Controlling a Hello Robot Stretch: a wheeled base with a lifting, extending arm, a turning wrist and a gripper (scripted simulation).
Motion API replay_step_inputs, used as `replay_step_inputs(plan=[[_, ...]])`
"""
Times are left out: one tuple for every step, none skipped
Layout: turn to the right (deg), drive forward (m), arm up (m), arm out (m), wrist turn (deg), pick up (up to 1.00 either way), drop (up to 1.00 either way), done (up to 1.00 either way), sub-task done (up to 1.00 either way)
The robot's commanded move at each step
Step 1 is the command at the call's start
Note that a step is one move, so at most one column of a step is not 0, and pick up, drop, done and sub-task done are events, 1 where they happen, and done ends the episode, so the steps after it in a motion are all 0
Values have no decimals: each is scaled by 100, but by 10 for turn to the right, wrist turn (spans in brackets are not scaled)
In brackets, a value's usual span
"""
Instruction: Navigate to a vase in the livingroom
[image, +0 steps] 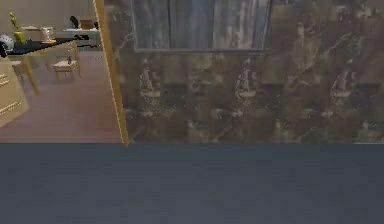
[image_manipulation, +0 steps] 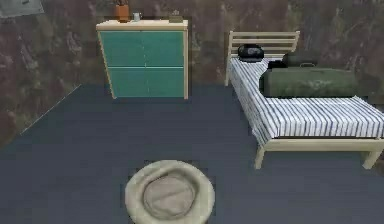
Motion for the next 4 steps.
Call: replay_step_inputs(plan=[[-450,0,0,0,0,0,0,0,0],[-270,0,0,0,0,0,0,0,0],[0,100,0,0,0,0,0,0,0],[-30,0,0,0,0,0,0,0,0]])
